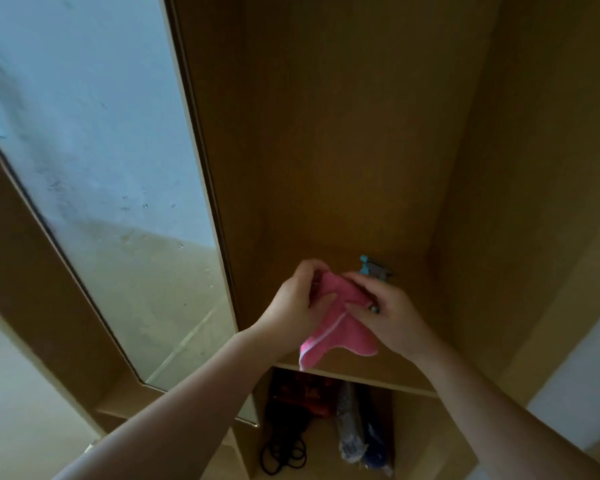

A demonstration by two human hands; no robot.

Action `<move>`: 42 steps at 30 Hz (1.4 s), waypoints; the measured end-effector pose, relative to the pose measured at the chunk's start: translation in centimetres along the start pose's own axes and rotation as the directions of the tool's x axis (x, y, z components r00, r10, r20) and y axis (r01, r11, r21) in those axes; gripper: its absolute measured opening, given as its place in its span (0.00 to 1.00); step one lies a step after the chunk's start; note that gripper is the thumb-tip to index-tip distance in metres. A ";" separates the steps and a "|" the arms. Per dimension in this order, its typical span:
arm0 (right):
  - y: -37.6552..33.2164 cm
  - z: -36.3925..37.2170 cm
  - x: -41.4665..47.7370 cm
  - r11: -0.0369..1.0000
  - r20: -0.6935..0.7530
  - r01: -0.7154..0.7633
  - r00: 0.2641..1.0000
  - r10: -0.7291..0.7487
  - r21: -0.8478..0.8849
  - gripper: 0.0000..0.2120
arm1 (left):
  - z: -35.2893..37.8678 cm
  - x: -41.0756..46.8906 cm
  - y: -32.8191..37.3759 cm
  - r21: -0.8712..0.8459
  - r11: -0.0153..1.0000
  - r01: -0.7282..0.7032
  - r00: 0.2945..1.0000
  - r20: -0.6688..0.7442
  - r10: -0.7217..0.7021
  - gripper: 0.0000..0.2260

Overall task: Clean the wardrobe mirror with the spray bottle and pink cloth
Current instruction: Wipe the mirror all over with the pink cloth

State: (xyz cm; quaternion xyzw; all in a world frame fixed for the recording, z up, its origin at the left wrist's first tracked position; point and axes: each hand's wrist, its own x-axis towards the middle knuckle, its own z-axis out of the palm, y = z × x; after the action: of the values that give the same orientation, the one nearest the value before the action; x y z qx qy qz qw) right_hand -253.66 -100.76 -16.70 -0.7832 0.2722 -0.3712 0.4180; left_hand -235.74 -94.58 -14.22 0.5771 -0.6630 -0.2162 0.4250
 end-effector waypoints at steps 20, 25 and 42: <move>-20.7 11.8 2.6 0.966 -0.113 0.168 0.975 -0.192 -0.196 0.17 | -19.7 -11.8 2.1 0.122 0.987 -0.106 0.977 -0.172 0.127 0.08; -23.3 18.3 3.1 0.999 -0.102 0.003 0.995 0.002 0.054 0.19 | -26.4 -14.9 1.2 0.218 0.975 -0.048 0.991 -0.113 0.075 0.08; -24.2 24.7 6.5 0.932 0.209 -0.344 0.926 0.316 0.114 0.13 | -35.0 -18.2 1.5 -0.062 0.975 0.214 0.973 -0.073 -0.219 0.15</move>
State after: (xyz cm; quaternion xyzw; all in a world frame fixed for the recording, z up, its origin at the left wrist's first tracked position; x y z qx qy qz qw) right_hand -227.17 -82.24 -2.96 -0.7242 0.3314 -0.2395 0.5553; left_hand -208.62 -69.80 0.28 0.6425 -0.5727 -0.2559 0.4402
